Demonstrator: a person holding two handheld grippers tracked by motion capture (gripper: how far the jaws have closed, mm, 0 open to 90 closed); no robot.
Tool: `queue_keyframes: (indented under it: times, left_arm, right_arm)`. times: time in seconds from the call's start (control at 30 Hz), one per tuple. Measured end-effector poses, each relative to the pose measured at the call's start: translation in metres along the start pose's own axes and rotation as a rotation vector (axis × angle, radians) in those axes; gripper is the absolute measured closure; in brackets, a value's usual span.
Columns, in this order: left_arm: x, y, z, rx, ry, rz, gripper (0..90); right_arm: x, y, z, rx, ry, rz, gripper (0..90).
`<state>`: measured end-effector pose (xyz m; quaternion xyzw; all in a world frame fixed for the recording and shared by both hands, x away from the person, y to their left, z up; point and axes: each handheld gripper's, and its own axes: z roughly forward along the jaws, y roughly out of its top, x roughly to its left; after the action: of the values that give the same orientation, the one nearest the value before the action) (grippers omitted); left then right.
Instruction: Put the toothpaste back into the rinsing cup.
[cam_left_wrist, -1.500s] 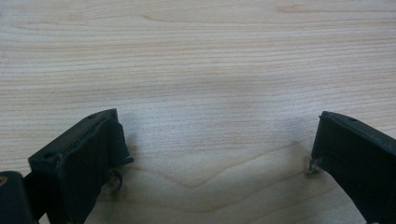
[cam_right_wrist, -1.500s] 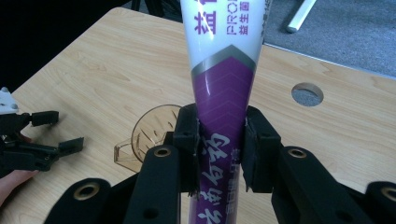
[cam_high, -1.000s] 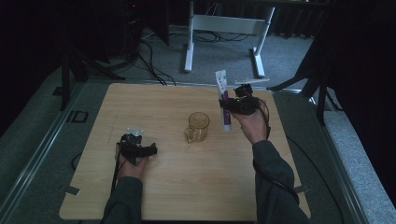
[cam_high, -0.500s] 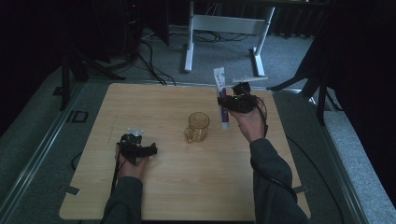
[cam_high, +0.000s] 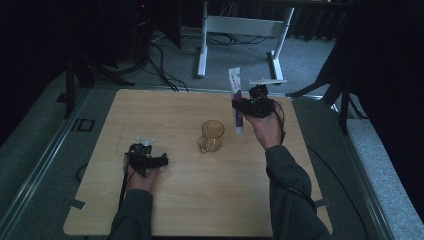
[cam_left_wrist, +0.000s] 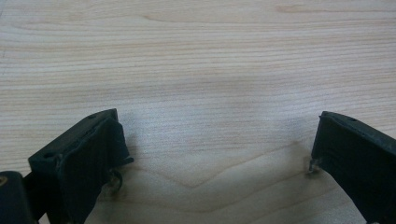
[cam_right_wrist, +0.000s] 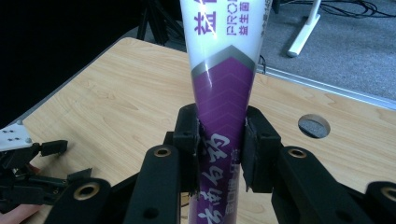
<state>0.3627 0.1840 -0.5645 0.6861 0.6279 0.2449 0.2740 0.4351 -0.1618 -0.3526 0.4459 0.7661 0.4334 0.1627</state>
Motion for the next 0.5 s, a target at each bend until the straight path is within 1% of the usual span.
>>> queue_keyframes:
  times: [0.33, 0.5]
  left_arm:
    - [0.0, 0.0001, 0.0, 0.0, 0.0, 0.001, 1.5]
    - [0.0001, 0.0001, 0.0, 0.0, 0.0, 0.001, 1.5]
  right_arm:
    - [0.003, 0.0028, 0.0049, -0.002, 0.003, -0.002, 70.8]
    - [0.0038, 0.0039, 0.0074, -0.011, 0.002, 0.0, 70.8]
